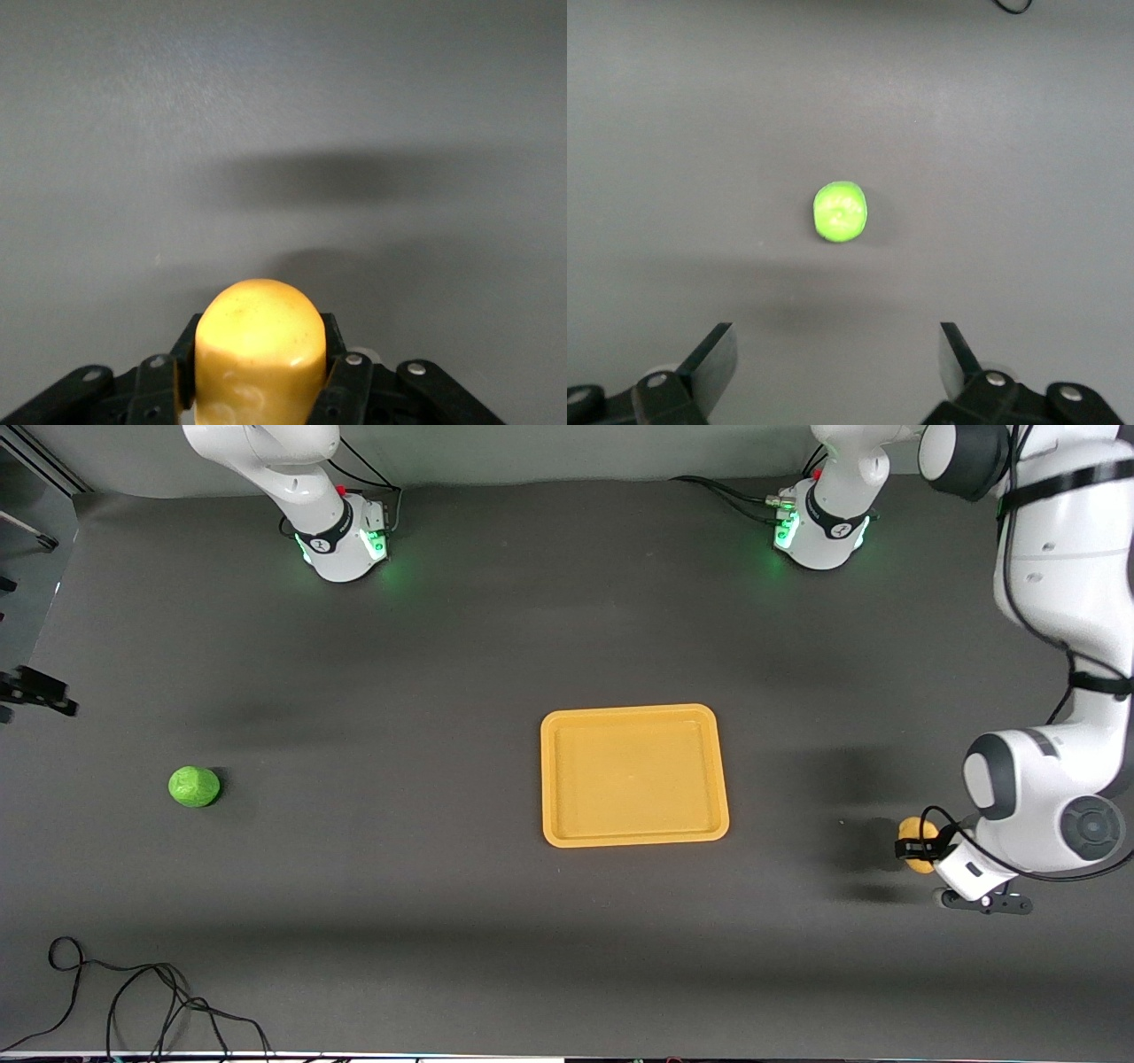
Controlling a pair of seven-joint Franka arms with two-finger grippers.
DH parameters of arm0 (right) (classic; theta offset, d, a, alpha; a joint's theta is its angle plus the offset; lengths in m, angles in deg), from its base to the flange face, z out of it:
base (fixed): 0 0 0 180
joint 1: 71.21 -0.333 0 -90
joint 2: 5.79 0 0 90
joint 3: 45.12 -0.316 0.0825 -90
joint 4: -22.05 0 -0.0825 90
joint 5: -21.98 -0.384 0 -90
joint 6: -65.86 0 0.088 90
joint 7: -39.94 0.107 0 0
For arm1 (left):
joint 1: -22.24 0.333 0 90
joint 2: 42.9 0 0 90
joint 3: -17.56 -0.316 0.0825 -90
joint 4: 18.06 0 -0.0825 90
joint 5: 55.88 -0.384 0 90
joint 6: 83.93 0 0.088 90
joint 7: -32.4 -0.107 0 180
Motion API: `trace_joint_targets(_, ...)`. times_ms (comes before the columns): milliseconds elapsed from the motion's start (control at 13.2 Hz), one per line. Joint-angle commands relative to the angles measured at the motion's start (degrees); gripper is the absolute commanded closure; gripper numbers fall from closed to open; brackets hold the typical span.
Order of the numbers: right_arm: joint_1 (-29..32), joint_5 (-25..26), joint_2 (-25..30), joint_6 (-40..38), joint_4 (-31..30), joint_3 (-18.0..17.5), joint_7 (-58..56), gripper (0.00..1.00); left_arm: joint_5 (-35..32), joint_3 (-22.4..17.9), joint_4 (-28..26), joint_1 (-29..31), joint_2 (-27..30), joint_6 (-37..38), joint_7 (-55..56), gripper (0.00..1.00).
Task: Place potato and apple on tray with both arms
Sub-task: 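Reach the left gripper down to the yellow potato and grasp it, then carry the potato onto the tray while the right gripper reaches the apple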
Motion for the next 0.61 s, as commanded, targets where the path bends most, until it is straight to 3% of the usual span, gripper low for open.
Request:
trace_joint_targets(0, -0.76, -2.58, -1.22, 11.10, -7.80, 0.40, -1.11, 0.00, 1.07, 3.22, -1.76, -2.02, 7.82, 9.84, 5.69, 0.93)
trace_joint_targets(303, -0.84, -12.42, -10.87, 20.43, -8.97, 0.31, -7.59, 0.00, 2.83, 8.77, -5.71, -11.05, 11.97, 9.62, 16.40, 0.92)
trace_joint_targets(530, -0.93, -17.96, -17.55, 26.94, -8.88, -0.04, -12.25, 0.00, 2.91, 8.87, -11.05, -19.58, 8.73, -1.33, 23.79, 0.89)
